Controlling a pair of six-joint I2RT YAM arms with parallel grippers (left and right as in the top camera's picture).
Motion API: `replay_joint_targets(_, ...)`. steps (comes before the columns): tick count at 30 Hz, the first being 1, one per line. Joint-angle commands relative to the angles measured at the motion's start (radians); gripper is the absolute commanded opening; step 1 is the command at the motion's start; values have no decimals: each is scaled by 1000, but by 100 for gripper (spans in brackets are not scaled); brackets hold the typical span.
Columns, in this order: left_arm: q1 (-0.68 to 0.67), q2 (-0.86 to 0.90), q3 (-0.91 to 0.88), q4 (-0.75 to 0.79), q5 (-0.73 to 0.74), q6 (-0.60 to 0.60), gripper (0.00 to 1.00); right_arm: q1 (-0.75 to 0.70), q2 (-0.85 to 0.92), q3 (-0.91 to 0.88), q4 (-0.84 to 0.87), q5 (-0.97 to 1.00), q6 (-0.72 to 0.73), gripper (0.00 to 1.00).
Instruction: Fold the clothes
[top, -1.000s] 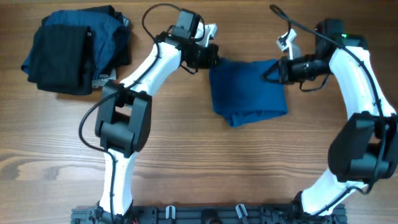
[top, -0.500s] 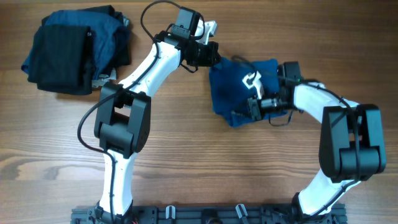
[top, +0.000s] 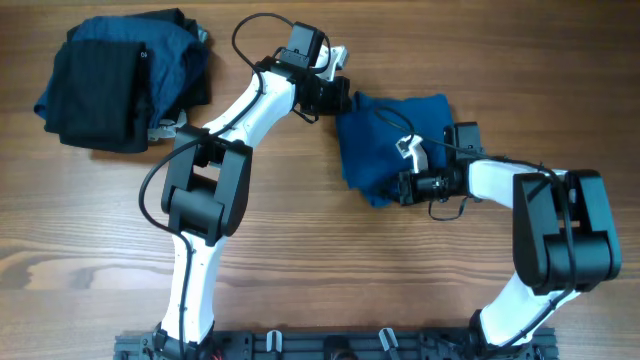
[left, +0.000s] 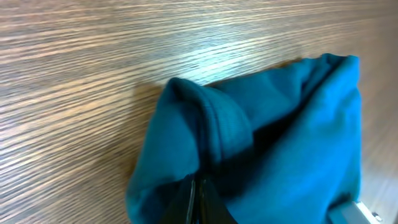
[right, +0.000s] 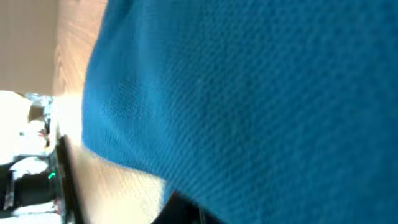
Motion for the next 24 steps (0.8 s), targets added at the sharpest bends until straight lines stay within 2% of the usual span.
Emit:
replay_joint_targets(1, 1, -122, 36, -10, -52, -2, 4, -3, -101, 105, -116, -69, -76, 4)
replay_joint_targets(4, 0, -172, 36, -33, -52, -2, 4, -10, -226, 177, -221, -65, -89, 4)
replay_joint_targets(7, 0, -164, 35, -91, -52, -1, 4, -55, -349, 187, -253, -20, -87, 4)
replay_joint_targets(11, -16, -140, 35, -95, -52, -1, 4, -160, -427, 187, -331, 128, -77, 4)
replay_joint_targets(14, -35, -127, 31, -68, -52, -1, 4, -229, -413, 179, -352, 203, -31, 4)
replay_joint_targets(17, -62, -101, 31, -19, -53, 0, 4, -245, -391, 151, -335, 307, 16, 4)
replay_joint_targets(20, -85, -68, 31, 7, -113, -2, 4, -245, -361, 116, -310, 422, 93, 4)
replay_joint_targets(24, -99, -21, 31, 16, -157, -1, 4, -245, -304, 53, -222, 443, 126, 4)
